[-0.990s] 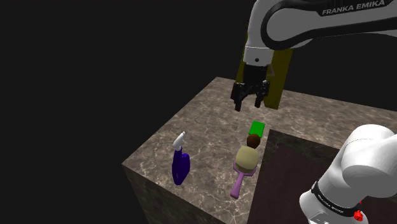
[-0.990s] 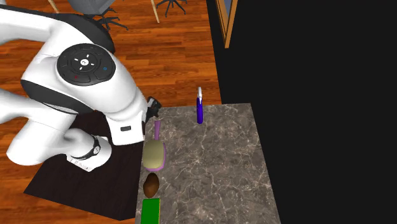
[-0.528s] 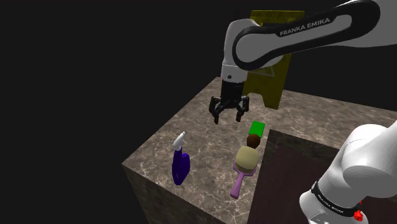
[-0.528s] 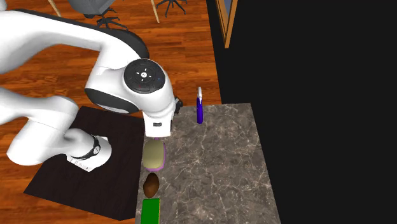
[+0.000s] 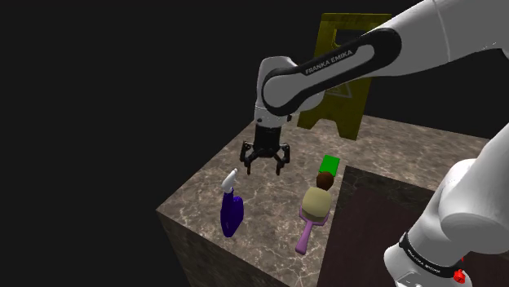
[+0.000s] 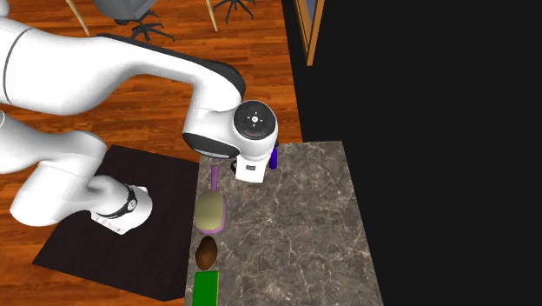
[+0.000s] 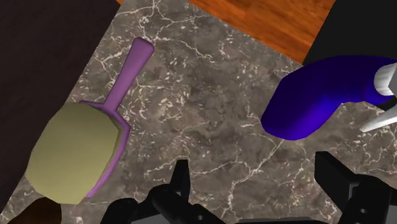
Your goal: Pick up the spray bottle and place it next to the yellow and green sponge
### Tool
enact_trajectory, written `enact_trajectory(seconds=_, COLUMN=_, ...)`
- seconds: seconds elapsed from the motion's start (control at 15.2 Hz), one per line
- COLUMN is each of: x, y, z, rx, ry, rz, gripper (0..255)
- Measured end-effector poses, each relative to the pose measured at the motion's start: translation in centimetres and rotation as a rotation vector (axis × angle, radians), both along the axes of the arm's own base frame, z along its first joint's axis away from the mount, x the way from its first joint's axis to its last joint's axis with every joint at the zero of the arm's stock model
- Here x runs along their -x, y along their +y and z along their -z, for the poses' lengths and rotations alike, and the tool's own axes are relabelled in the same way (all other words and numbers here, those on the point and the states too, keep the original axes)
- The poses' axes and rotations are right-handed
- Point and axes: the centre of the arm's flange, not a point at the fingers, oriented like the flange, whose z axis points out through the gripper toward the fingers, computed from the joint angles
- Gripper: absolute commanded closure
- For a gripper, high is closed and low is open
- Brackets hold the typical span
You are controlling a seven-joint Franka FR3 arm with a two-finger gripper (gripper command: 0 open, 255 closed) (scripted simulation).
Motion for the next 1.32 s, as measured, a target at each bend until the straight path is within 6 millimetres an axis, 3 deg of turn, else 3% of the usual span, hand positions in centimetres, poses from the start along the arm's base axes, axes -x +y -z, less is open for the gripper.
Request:
enact_trajectory(seconds=0.53, x=-5.3, y=4.1, z=6.3, rx=-0.038, ry=0.057, rz=0.153, gripper=0)
enact_trajectory(seconds=0.92, x=-5.2, y=5.1, z=9.6, rx=-0.04, ry=0.06, rz=0.162, gripper=0)
enact_trajectory(seconds=1.32, x=-5.1, y=5.5, z=10.2, rx=-0.04, ry=0.059, rz=0.162, gripper=0)
